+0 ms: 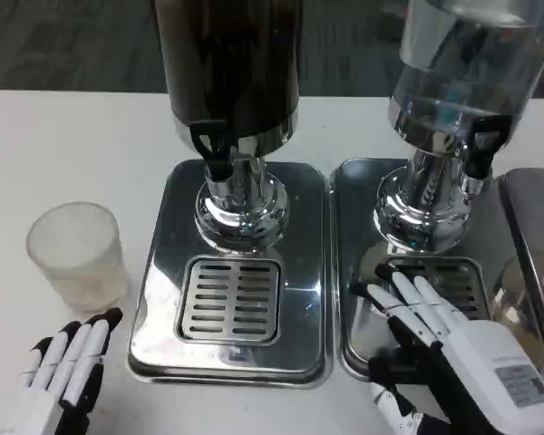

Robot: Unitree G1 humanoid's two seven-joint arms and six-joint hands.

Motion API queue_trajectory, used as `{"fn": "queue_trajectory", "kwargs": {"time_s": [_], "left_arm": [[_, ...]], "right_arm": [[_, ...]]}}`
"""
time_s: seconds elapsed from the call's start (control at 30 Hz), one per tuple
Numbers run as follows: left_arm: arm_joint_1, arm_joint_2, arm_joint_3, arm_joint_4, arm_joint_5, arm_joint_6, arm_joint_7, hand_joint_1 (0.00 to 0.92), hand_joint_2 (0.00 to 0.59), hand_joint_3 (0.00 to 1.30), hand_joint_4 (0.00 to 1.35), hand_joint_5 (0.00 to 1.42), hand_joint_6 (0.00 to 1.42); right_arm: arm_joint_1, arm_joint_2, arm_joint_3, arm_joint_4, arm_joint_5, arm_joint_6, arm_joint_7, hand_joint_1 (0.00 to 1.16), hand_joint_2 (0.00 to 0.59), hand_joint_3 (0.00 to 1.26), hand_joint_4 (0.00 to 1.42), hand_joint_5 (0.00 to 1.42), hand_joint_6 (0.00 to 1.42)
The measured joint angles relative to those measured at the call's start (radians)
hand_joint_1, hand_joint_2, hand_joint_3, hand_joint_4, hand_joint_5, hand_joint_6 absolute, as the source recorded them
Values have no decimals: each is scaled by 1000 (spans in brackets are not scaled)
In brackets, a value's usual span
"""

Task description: Grasp the cup under the faucet to collect the drink, then remove the cup.

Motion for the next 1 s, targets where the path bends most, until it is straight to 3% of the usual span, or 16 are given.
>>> {"fn": "queue_trajectory", "kwargs": {"time_s": [0.5,0.8,1.0], "left_arm": [[1,-2,-8,4,-11,-7,14,0,86,0,0,0,0],[9,-9,51,18,-177,-127,82,0,61,0,0,0,11],[-19,7,105,55,-278,-182,62,0,58,0,0,23,30]], "right_arm": [[-12,-7,0,0,7,0,2,484,585,127,12,0,102],[-10,-2,3,0,11,0,2,483,585,127,12,0,108],[-14,34,39,-1,-11,23,5,483,585,127,12,0,108]]}}
